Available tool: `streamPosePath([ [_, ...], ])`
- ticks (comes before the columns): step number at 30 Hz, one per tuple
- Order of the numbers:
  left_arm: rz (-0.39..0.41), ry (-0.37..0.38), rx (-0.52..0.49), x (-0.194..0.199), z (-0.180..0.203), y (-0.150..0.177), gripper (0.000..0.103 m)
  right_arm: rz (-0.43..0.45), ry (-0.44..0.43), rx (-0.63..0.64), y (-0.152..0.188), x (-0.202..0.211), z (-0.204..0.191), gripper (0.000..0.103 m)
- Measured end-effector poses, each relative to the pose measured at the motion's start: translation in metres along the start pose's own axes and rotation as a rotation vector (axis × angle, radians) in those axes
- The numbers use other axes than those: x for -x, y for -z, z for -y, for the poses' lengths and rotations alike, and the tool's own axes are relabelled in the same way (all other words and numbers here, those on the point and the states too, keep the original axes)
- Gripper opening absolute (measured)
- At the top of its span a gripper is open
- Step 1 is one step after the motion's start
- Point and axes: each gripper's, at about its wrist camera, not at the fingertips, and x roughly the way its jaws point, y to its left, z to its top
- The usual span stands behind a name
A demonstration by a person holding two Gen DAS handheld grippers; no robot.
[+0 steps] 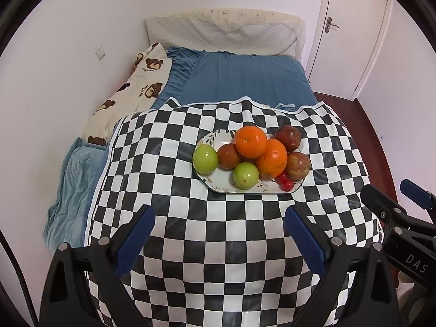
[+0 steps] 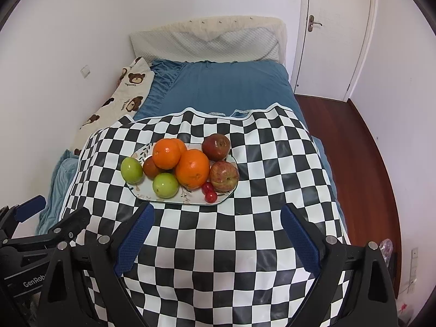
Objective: Organize fruits
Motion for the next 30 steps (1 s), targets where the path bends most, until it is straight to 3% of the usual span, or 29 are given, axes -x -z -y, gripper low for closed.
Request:
streamPosePath([
  [30, 0.082, -0.026, -0.011, 0.012, -0.005, -0.007, 0.098, 0.031, 0.010, -0.018, -0.002, 0.008, 0.001, 0.096],
])
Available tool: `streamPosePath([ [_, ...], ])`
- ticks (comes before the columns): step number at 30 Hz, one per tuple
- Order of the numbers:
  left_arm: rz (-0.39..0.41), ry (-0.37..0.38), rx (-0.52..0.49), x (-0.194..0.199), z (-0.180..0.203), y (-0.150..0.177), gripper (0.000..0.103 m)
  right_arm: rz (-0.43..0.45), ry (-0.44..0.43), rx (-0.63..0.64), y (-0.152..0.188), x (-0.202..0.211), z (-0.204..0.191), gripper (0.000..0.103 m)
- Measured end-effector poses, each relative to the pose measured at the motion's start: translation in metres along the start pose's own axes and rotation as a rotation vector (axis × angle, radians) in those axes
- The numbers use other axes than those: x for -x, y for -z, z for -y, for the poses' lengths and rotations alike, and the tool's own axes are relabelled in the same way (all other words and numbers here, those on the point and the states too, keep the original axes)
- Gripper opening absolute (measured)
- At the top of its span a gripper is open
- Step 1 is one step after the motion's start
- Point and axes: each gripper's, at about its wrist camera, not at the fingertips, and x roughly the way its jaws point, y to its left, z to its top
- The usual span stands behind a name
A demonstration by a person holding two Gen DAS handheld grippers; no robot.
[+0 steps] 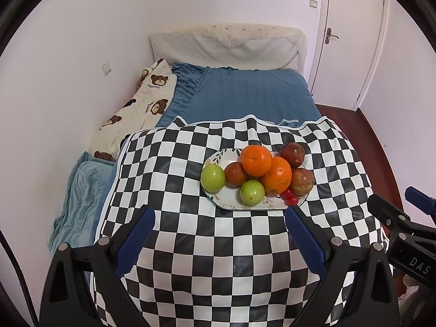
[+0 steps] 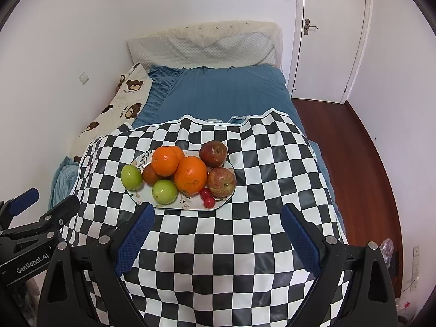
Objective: Organize fruits
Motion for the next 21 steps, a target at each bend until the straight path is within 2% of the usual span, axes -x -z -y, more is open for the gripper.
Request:
streamPosePath([
  [21, -0.002, -0.001, -0.007, 0.0015, 0.0020, 0.0004, 0.098, -0.002, 0.003, -0.004, 0.0033, 0.0029, -0.0006, 0.096],
])
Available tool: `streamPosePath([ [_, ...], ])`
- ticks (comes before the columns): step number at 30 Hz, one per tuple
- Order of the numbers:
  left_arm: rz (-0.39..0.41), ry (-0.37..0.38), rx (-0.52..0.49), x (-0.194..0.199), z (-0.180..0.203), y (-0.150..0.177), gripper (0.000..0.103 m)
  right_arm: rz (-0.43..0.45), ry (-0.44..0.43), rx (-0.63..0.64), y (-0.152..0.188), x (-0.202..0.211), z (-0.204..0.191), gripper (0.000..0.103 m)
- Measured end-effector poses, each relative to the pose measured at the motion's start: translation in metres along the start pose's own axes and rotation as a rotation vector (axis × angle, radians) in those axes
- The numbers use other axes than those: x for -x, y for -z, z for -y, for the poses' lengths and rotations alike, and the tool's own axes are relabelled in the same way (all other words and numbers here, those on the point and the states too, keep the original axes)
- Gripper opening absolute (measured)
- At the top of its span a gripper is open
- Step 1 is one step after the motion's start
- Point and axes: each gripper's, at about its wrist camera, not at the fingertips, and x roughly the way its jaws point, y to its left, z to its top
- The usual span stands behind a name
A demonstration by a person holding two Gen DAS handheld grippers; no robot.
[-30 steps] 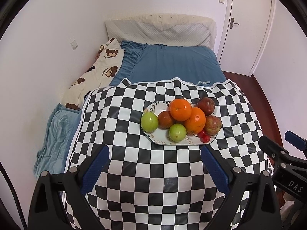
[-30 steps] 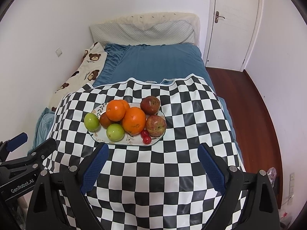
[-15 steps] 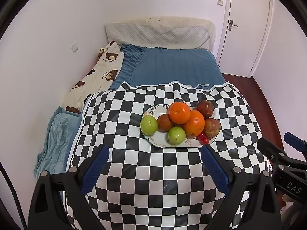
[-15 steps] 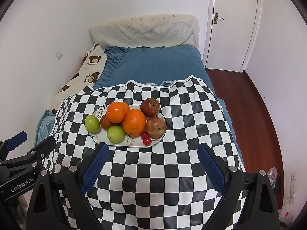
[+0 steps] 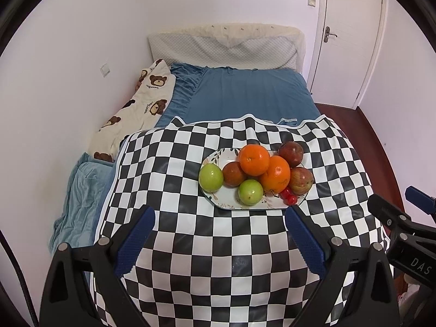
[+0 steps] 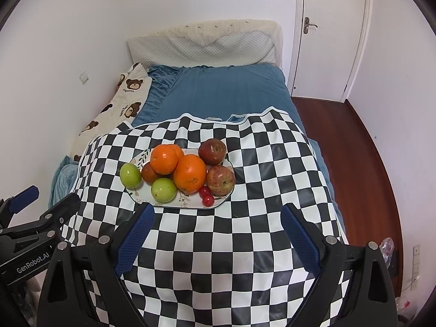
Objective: Organize fruits
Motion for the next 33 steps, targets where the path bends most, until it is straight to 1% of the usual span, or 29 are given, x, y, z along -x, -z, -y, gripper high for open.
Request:
streamPosePath([
  [1, -0.002, -0.005, -0.003, -0.0003, 0.0002, -0.0002, 0.098, 0.000, -0.001, -0.002, 0.0000, 0.0002, 0.0000, 0.096],
  [3, -0.007, -0.004, -0.010, -0.0008, -0.0001, 0.0000, 0.102, -0.002, 0.000, 0.002, -0.0007, -0.0002, 0.0006, 0.096],
  [4, -0.009, -0.004, -0.011, -0.0009, -0.0005, -0.0001, 0.103, -0.001, -0.002, 0.002, -0.0006, -0.0001, 0.0008, 0.096],
  [6, -0.010, 0.000, -0.013, -0.0014, -0.0011, 0.0003, 0.103, -0.001, -0.001, 0.001, -0.0001, 0.0004, 0.0006, 0.097],
  [7, -0.010, 0.000, -0.012, -0.0019, -0.0017, 0.0000, 0.103, -0.001, -0.001, 0.003, -0.0001, 0.0003, 0.0007, 0.099],
  [8, -0.009, 0.001, -0.013, -0.0025, -0.0014, -0.0001, 0.103, 0.000, 0.000, 0.002, 0.0003, 0.0007, 0.0004, 0.100],
  [33, 0.005, -0.009, -0.004, -0.0002, -0.0027, -0.0009, 0.103, 0.010, 0.004, -0.016, 0.0016, 0.0078, 0.0037, 0.100],
])
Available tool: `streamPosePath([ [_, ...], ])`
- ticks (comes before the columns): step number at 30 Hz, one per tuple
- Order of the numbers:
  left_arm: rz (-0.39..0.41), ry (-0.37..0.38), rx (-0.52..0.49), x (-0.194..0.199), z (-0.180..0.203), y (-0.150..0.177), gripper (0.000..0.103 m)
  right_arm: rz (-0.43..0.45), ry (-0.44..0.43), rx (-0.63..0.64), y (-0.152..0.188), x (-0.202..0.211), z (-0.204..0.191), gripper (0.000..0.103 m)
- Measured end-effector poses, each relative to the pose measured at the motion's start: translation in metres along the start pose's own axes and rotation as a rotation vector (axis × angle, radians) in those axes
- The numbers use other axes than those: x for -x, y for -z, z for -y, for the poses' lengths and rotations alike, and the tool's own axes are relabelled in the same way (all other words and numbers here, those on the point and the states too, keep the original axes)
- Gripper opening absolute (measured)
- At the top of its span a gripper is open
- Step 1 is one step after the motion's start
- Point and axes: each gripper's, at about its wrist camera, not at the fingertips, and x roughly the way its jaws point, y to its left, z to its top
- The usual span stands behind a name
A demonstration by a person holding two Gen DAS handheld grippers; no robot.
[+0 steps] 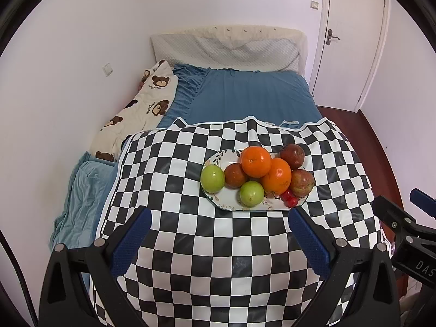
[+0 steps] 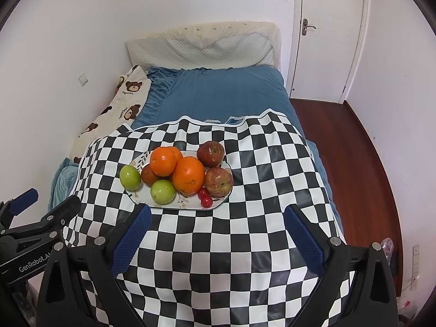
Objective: Organize fruits
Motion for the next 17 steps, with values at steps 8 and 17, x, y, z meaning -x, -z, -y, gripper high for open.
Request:
streamPosePath([
  [8, 0.010, -0.009, 0.001, 0.0031, 0.0040, -0.0034, 0.103, 0.005, -0.002, -0.004, -0.0011, 0.0026, 0.0001, 0.100],
  [17, 0.027, -0.013, -0.003, 0.0088, 0.0063, -0.0068, 0.103, 0.002, -0.001, -0.007, -0.0012, 0.0025, 0.0002, 0.100],
])
